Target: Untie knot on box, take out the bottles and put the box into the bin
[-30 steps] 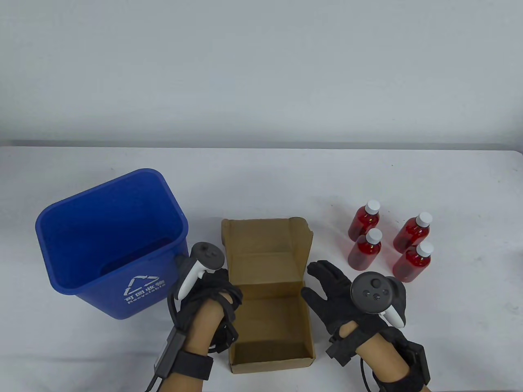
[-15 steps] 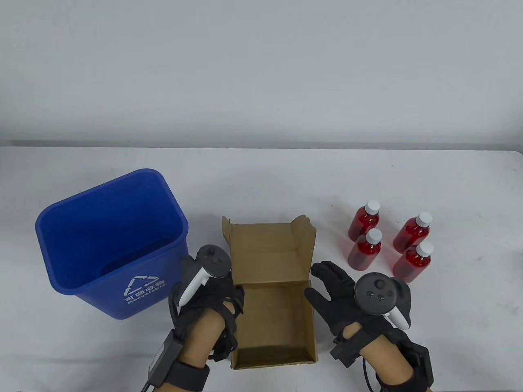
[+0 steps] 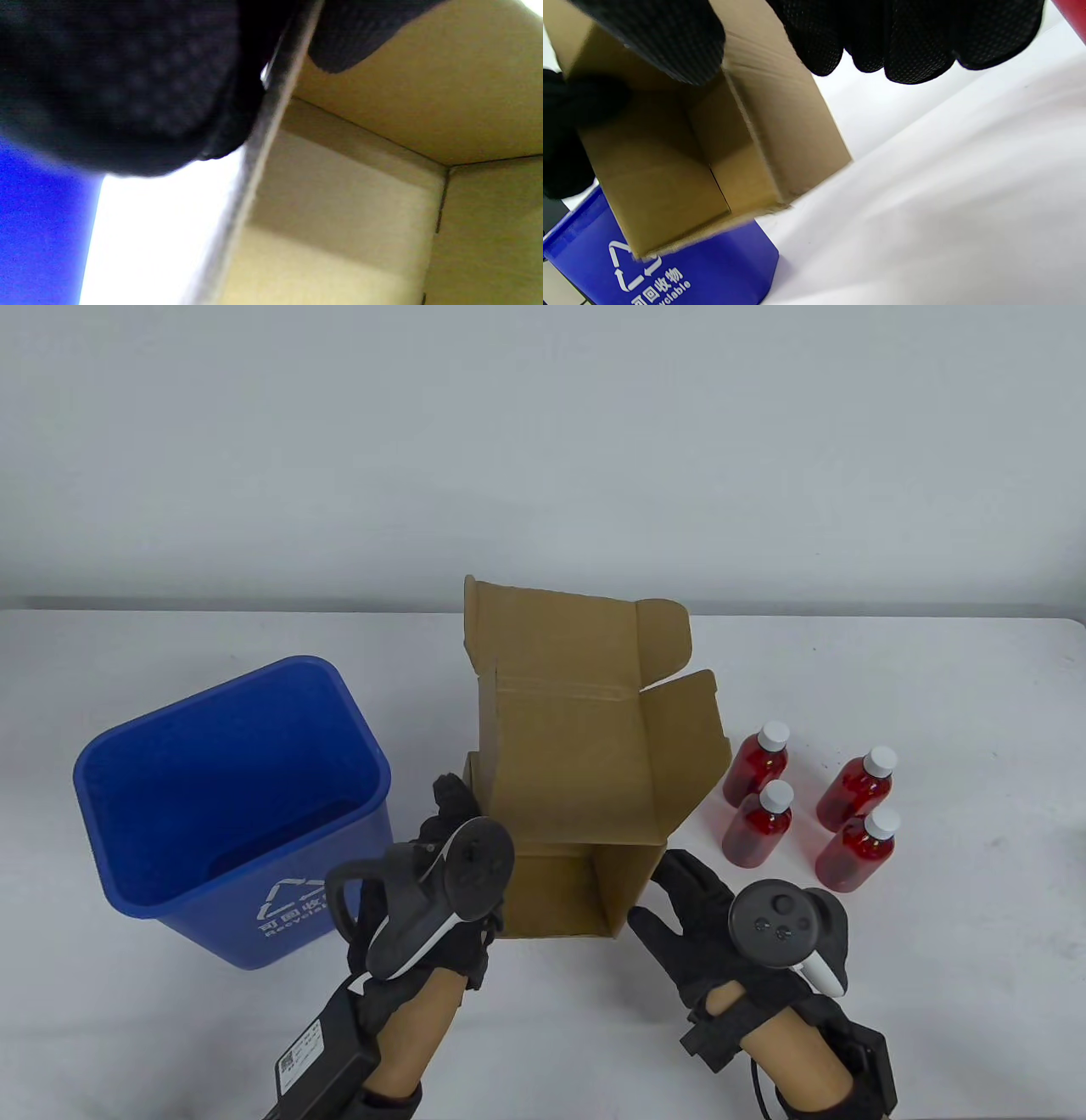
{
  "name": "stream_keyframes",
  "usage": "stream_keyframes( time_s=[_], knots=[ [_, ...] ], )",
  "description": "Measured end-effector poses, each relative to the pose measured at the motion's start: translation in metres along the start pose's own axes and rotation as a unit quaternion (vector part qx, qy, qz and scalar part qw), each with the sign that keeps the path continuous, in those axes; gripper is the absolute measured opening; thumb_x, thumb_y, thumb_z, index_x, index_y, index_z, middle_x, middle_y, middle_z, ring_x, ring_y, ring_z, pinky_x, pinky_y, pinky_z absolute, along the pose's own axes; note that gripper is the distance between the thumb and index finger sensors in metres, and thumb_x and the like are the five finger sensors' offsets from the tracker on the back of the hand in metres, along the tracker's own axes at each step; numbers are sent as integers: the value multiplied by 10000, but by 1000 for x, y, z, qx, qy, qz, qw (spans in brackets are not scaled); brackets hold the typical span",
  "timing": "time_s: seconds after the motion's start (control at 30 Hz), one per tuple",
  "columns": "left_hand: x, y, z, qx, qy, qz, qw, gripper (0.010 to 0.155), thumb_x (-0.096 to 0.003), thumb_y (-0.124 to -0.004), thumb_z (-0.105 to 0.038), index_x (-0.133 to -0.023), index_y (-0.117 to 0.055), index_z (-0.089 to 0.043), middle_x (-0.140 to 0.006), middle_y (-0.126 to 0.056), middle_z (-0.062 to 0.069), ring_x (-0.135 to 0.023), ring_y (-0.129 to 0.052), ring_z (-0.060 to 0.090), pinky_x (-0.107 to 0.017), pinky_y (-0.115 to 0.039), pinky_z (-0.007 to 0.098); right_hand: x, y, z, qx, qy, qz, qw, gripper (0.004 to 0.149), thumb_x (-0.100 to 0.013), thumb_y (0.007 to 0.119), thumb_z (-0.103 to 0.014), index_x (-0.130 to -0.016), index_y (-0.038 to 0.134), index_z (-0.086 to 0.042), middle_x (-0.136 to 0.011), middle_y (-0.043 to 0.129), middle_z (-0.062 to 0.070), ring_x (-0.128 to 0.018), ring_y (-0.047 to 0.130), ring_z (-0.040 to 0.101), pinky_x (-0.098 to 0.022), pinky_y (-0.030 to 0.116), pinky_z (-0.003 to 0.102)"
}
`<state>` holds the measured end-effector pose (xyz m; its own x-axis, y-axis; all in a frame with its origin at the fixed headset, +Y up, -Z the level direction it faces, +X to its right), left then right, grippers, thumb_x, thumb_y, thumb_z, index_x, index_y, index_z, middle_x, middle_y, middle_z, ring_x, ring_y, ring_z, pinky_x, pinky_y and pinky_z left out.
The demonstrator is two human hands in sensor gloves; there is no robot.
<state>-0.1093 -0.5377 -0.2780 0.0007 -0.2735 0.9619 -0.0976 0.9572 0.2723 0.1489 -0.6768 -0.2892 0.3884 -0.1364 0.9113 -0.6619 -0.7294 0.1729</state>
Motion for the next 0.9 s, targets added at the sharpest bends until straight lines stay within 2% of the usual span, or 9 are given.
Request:
stream_keyframes(
  time_s=[0.1,0.23,0.37,0.57,0.9],
  knots=[
    [2,19,-1,-34,2,-41,999,619,-505,-637,-460,-790,-798,65,-491,-1058,67,-3,-1024,277,55,-869,327,-1,7,0,3,-2,-12,1000,728,-506,686,-483,-987,563,50,-1002,498,308,-837,659,586,-543,617,666],
    [3,39,3,-30,24,-78,996,593,-500,-600,-506,-718,-844,-11,-424,-1052,8,3,-1019,261,45,-864,318,2,12,-7,16,-15,-20,1000,731,-507,684,-485,-990,555,48,-1005,490,308,-843,650,585,-547,613,666],
    [2,59,10,-24,47,-104,993,568,-499,-574,-520,-661,-856,-55,-425,-1048,3,-7,-1023,262,43,-866,319,8,17,-18,31,-31,-24,999,741,-507,683,-486,-996,538,50,-1010,471,309,-852,630,592,-554,598,673],
    [6,92,31,-22,92,-135,986,552,-509,-564,-510,-690,-817,-54,-482,-1031,10,-36,-1030,258,25,-871,315,7,26,-20,34,-32,-40,998,741,-507,683,-487,-996,539,51,-1010,472,309,-854,623,594,-554,595,675],
    [12,140,87,-3,193,-165,967,550,-515,-571,-493,-755,-764,-37,-571,-1000,41,-70,-1027,259,-3,-872,317,7,28,-19,31,-30,-49,998,743,-507,682,-487,-997,536,52,-1010,468,310,-855,621,594,-554,593,675]
  ],
)
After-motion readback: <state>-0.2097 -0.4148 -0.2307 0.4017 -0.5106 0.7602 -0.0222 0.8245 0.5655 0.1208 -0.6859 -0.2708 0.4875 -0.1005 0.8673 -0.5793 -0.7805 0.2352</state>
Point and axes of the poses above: the tracker on the back of each hand, its own z axis roughly to the little-finger side, its own x axis roughly from the fingertips to the wrist, y = z × x, the point moved 4 cm from there along -x, roughly from the wrist to the fingertips
